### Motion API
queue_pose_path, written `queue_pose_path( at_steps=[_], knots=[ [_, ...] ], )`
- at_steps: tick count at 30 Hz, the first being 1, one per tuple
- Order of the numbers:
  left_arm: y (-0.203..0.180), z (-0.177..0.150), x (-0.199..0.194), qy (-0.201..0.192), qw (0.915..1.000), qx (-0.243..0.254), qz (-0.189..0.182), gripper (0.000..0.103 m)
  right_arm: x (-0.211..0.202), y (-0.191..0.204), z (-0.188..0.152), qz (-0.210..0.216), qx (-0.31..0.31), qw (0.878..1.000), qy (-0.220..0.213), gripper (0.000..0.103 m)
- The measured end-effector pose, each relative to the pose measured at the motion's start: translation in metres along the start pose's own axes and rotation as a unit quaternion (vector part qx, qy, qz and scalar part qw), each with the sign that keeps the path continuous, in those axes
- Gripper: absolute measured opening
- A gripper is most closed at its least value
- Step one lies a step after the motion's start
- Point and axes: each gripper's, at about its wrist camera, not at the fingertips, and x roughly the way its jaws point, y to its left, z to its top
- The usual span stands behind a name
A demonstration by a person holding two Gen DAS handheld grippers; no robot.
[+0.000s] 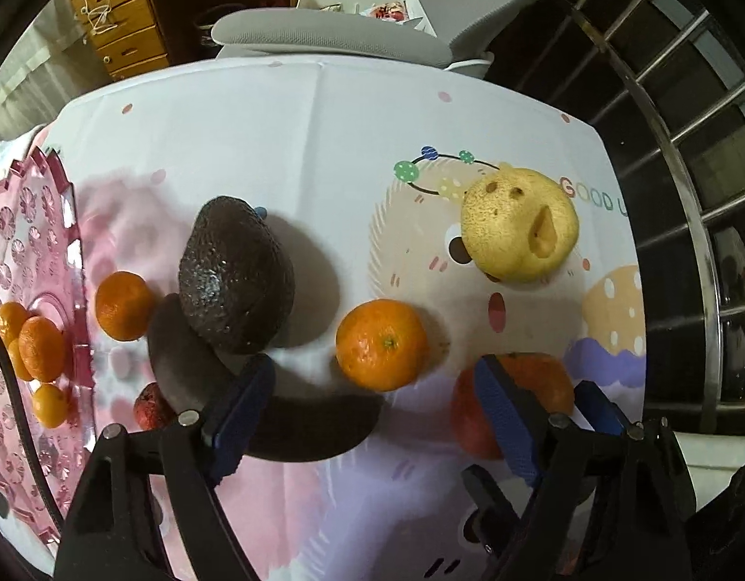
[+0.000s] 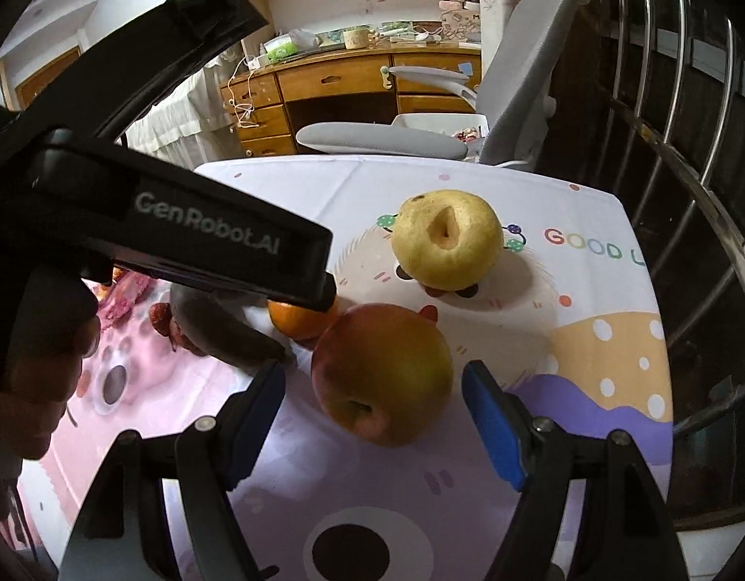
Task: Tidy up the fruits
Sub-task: 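Grasp an orange with the left tool while the right tool grasps the red apple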
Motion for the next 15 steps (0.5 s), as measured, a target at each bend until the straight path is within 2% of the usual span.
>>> queue_pose_path(
  at_steps=[3,6,9,10,15],
  knots=[
    [0.001,0.001,0.007,-0.004,0.9999,-0.008,0.006,0.077,0.007,-0.001,0.0,-0.002,0.001,1.0,0.004,0.076],
    [0.002,0.002,0.011,-0.007,0.9999,-0.011,0.003,0.074,0.014,-0.005,0.001,0.003,0.008,1.0,0.009,0.068],
    [0.001,0.003,0.018,-0.004,0.9999,-0.01,0.002,0.065,0.018,-0.006,0.003,0.01,0.014,1.0,0.008,0.068],
    [0.0,0.003,0.021,-0.003,0.9999,-0.011,0.003,0.059,0.019,-0.006,0.004,0.01,0.013,1.0,0.009,0.068],
    [0.0,0.002,0.024,-0.008,0.9998,-0.008,-0.013,0.046,0.018,-0.01,0.005,0.023,0.023,0.999,0.023,0.068]
  ],
)
